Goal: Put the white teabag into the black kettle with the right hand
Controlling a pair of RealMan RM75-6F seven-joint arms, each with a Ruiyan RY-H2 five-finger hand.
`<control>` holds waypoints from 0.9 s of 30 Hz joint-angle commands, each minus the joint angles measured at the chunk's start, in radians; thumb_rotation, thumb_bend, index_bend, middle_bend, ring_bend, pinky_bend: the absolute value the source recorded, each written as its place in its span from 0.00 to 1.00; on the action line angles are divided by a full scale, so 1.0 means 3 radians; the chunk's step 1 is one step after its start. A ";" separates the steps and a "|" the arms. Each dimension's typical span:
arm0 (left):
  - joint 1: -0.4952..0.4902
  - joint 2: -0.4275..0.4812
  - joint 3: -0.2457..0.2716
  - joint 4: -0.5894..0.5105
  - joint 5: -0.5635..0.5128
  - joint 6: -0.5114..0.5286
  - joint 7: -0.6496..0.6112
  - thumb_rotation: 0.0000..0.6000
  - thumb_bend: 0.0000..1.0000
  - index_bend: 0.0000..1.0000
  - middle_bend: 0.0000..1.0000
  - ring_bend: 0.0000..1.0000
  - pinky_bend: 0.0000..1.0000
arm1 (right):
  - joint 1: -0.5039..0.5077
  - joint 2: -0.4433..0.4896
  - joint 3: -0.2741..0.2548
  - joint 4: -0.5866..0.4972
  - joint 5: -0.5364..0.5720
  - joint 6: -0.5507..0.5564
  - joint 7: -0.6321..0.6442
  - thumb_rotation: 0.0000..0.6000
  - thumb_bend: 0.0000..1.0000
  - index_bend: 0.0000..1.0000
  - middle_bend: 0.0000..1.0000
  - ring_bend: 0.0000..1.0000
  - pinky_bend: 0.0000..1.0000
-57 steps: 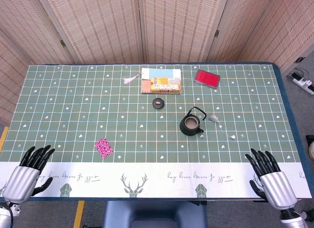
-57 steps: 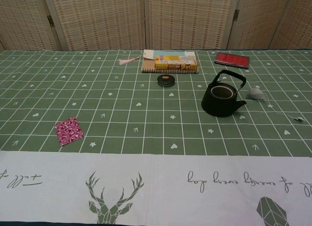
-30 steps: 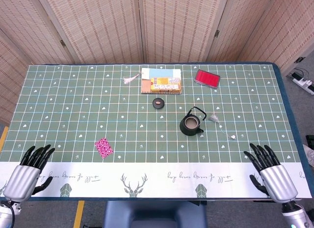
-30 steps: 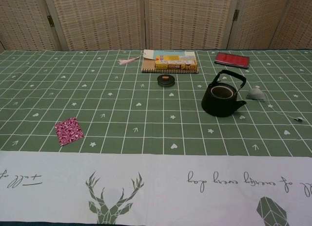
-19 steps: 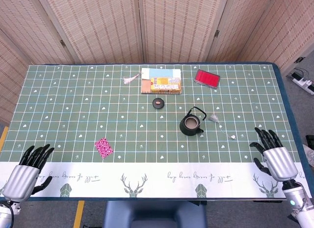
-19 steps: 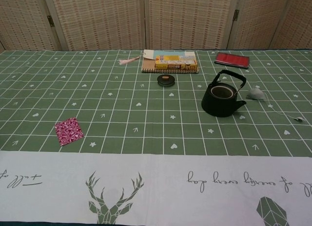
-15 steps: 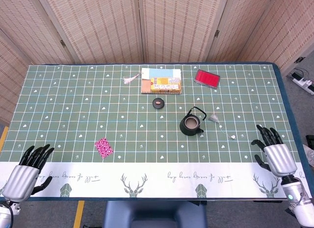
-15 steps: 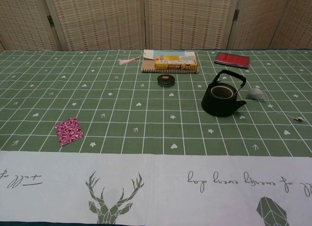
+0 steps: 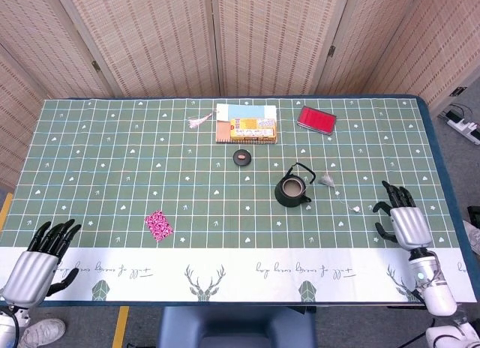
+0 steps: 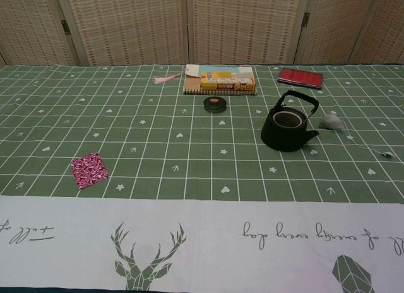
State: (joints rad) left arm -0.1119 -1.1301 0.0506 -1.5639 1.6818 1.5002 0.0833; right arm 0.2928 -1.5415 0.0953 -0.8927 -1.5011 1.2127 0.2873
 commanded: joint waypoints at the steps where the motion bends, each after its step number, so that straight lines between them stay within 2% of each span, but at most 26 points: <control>1: 0.0000 0.0001 0.0002 -0.0004 -0.0007 -0.0010 0.0005 1.00 0.28 0.00 0.00 0.07 0.04 | 0.0079 -0.0138 0.0047 0.0101 0.0048 -0.0040 -0.0003 1.00 0.40 0.42 0.00 0.00 0.00; 10: 0.0002 0.0019 0.0001 -0.0001 0.0005 0.0014 -0.0058 1.00 0.28 0.00 0.00 0.07 0.04 | 0.0189 -0.0269 0.0073 0.0272 0.0185 -0.0255 -0.0263 1.00 0.40 0.42 0.00 0.00 0.00; 27: -0.0001 0.0012 -0.0001 -0.0014 0.0003 0.0009 -0.0047 1.00 0.28 0.00 0.00 0.07 0.04 | 0.0293 -0.0600 0.0078 0.0757 0.0316 -0.0470 -0.0221 1.00 0.40 0.44 0.00 0.00 0.00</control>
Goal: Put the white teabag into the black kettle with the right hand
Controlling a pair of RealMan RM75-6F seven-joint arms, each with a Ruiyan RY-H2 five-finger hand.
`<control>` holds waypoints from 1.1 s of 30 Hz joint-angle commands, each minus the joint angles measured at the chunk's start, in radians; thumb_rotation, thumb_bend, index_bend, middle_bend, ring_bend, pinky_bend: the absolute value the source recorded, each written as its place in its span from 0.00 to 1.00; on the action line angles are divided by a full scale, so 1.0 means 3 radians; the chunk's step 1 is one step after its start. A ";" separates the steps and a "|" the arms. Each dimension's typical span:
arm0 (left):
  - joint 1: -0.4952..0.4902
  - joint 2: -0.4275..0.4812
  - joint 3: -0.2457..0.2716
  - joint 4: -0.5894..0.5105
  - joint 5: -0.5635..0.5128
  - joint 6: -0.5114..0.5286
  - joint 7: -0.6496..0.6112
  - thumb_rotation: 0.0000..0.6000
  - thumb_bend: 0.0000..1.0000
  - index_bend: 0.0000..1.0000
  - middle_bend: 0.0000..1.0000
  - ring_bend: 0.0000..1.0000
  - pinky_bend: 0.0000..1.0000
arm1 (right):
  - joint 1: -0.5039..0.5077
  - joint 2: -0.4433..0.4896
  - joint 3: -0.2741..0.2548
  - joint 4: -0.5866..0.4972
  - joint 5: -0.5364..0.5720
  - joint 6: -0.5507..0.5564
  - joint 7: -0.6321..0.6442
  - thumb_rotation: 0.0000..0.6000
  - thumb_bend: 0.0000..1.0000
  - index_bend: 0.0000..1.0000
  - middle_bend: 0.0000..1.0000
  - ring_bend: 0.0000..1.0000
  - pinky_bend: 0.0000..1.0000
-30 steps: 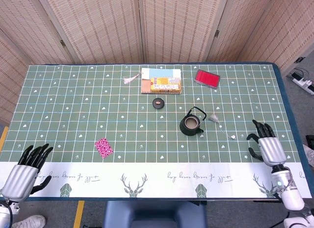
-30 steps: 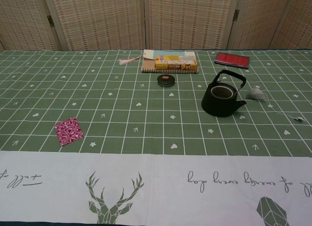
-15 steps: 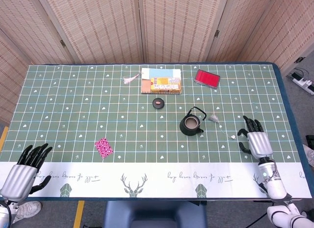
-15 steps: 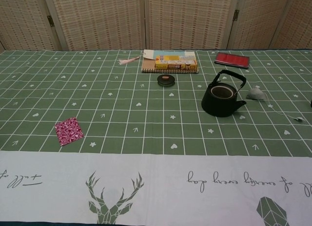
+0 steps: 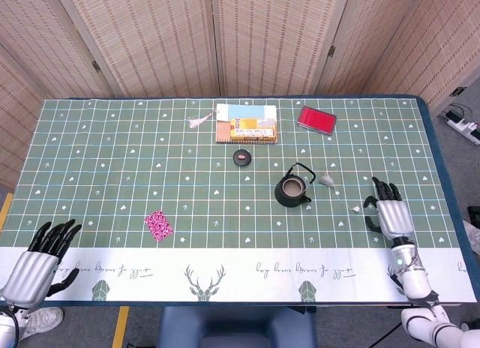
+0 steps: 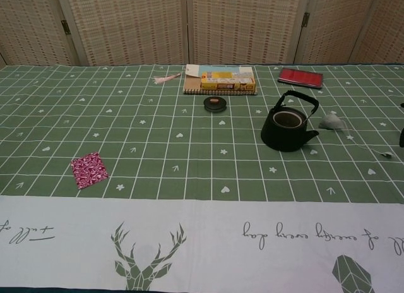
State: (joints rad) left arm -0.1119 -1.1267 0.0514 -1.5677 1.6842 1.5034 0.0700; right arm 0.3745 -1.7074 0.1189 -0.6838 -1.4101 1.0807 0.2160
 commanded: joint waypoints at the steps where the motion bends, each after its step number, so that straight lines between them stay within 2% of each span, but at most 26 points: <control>1: -0.0002 -0.0001 -0.0003 0.0000 -0.0003 -0.0003 0.0002 1.00 0.28 0.00 0.00 0.07 0.04 | 0.0029 -0.0065 0.0002 0.0088 0.0015 -0.0036 0.0016 1.00 0.40 0.44 0.00 0.00 0.00; 25: -0.0018 0.0021 0.0009 0.0026 0.0033 0.0005 -0.0121 1.00 0.28 0.00 0.00 0.07 0.04 | 0.0213 -0.0266 0.0020 0.0376 0.0041 -0.0200 0.0025 1.00 0.40 0.48 0.00 0.00 0.00; 33: -0.0019 0.0024 0.0008 0.0027 0.0028 0.0005 -0.0127 1.00 0.28 0.00 0.00 0.07 0.04 | 0.0244 -0.0303 0.0022 0.0411 0.0054 -0.0234 -0.0018 1.00 0.40 0.53 0.00 0.00 0.00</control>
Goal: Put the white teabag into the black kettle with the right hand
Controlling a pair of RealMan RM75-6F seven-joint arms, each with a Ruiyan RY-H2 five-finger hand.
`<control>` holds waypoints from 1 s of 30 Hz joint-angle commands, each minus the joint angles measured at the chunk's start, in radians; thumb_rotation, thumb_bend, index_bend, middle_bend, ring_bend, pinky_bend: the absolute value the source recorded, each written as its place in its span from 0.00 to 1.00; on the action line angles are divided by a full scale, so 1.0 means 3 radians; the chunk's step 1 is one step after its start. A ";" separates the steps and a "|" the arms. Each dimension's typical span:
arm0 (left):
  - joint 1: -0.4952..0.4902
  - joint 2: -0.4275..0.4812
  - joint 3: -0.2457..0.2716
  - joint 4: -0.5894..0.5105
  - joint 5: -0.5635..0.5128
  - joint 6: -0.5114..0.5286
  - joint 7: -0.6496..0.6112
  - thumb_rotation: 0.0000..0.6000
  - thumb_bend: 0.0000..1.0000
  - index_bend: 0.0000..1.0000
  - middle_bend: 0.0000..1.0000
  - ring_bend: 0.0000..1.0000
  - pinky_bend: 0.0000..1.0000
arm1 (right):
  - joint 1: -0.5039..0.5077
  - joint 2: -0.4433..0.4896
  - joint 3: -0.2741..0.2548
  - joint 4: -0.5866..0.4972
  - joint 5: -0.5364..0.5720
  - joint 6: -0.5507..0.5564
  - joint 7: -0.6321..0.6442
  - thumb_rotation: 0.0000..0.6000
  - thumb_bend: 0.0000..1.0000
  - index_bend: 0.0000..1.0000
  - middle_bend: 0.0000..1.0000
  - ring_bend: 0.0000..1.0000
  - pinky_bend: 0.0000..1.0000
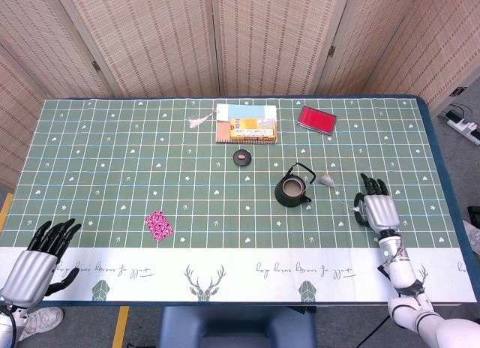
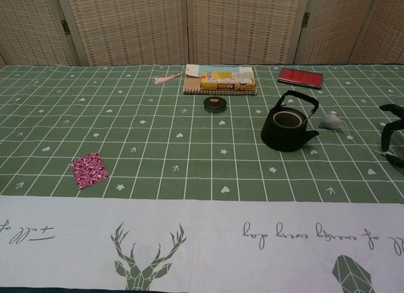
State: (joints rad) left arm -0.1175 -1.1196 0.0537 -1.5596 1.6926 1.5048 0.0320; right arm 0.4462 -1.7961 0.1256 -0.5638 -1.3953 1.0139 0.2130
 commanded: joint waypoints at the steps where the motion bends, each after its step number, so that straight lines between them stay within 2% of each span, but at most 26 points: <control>1: 0.0000 0.0001 0.0000 0.0000 0.0001 0.0000 -0.0002 1.00 0.28 0.00 0.00 0.07 0.04 | 0.0007 -0.0011 0.0000 0.0018 0.0008 -0.0019 -0.0013 1.00 0.40 0.53 0.00 0.00 0.00; 22: -0.0003 -0.0005 0.0002 0.0046 0.0050 0.0053 -0.0081 1.00 0.28 0.00 0.00 0.07 0.04 | 0.0095 -0.0074 0.0025 0.0142 0.0042 -0.0107 -0.0053 1.00 0.42 0.61 0.00 0.00 0.00; 30: -0.0002 -0.0007 0.0002 0.0059 0.0070 0.0080 -0.0112 1.00 0.28 0.00 0.00 0.07 0.04 | 0.0083 -0.0029 0.0032 0.0112 0.0033 -0.0023 -0.0039 1.00 0.43 0.62 0.00 0.00 0.00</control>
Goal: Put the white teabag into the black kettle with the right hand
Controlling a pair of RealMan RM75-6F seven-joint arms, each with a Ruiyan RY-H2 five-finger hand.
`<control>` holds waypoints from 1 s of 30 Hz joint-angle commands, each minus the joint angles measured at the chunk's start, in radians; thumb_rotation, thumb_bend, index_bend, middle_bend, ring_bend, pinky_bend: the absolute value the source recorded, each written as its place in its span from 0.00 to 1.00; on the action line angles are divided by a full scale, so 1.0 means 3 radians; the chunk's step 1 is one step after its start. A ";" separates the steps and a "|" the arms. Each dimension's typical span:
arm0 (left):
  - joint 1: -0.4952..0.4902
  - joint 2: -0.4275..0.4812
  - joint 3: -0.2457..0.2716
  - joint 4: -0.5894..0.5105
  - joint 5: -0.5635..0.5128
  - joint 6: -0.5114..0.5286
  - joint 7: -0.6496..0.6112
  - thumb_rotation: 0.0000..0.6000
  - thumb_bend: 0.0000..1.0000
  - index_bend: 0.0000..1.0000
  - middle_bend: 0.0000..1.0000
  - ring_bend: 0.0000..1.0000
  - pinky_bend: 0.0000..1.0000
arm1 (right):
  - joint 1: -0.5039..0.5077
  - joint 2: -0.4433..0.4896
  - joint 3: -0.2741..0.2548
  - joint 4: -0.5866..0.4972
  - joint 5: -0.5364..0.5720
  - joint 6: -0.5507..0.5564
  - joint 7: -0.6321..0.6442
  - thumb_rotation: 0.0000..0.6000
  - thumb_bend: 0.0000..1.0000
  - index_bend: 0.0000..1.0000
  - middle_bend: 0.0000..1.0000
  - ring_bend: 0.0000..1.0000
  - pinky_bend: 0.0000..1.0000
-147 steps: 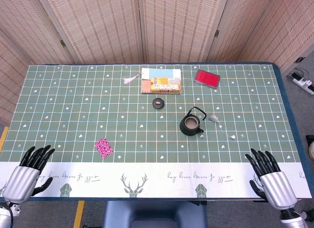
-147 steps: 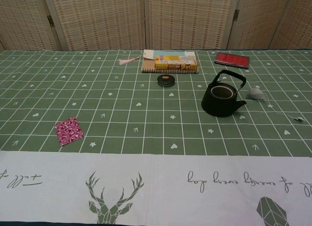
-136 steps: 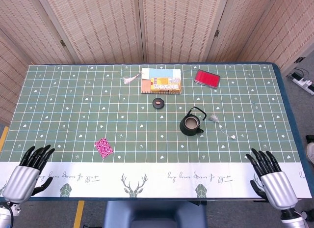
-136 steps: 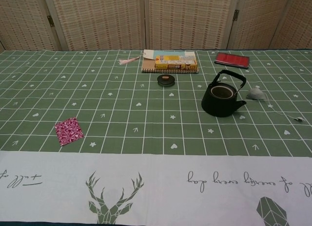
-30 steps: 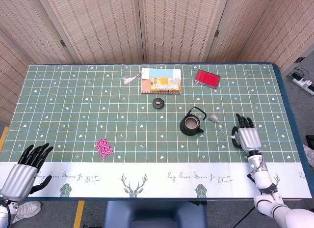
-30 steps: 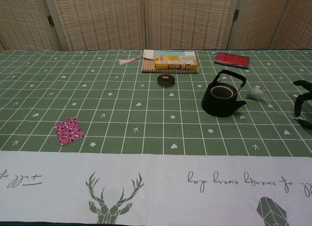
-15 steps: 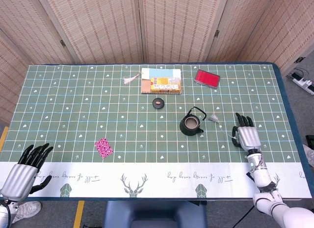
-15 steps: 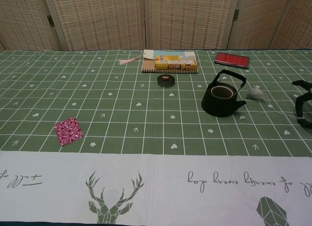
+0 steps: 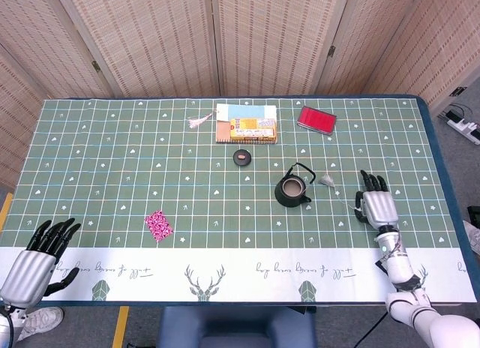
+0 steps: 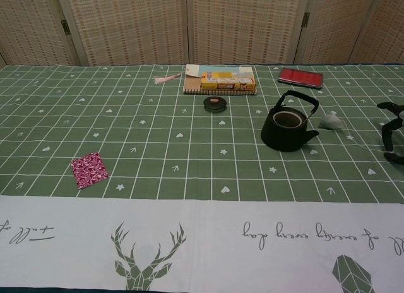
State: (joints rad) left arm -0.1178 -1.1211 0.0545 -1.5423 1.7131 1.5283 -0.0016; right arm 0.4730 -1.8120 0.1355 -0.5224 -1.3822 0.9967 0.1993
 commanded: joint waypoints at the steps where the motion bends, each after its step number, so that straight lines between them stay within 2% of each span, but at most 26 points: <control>1: -0.0001 -0.0002 0.0000 0.0001 0.0004 0.0003 0.0001 1.00 0.28 0.00 0.00 0.07 0.04 | -0.0010 0.0039 -0.0003 -0.0044 -0.0018 0.0058 0.0000 1.00 0.43 0.62 0.00 0.00 0.00; 7: 0.0005 -0.0005 0.0006 0.0000 0.0023 0.0021 0.0004 1.00 0.28 0.00 0.00 0.07 0.04 | -0.0042 0.0206 0.0011 -0.0310 -0.0054 0.0265 -0.0058 1.00 0.43 0.63 0.00 0.00 0.00; 11: 0.0008 -0.0003 0.0006 0.0000 0.0031 0.0038 -0.0006 1.00 0.28 0.00 0.00 0.07 0.04 | -0.0073 0.0392 0.0024 -0.0647 -0.0110 0.0488 -0.0147 1.00 0.43 0.63 0.00 0.00 0.00; 18: 0.0007 0.0001 0.0007 0.0001 0.0026 0.0033 -0.0014 1.00 0.28 0.00 0.00 0.07 0.04 | -0.0096 0.0883 0.0149 -0.1605 -0.0147 0.0879 -0.0784 1.00 0.43 0.63 0.00 0.00 0.00; 24: 0.0002 0.0011 -0.0003 0.0001 0.0001 0.0021 -0.0040 1.00 0.28 0.00 0.00 0.07 0.04 | -0.0100 0.1277 0.0256 -0.2436 -0.0100 0.0993 -0.1325 1.00 0.43 0.64 0.01 0.00 0.00; 30: 0.0005 0.0024 -0.0005 -0.0010 -0.0006 0.0029 -0.0067 1.00 0.28 0.00 0.00 0.06 0.04 | -0.0065 0.1503 0.0316 -0.3035 -0.0097 0.1061 -0.1850 1.00 0.43 0.64 0.01 0.00 0.00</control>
State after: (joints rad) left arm -0.1167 -1.1148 0.0534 -1.5449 1.7117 1.5359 -0.0199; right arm 0.4483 -1.4062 0.2130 -1.3569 -1.4142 1.2949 -0.2884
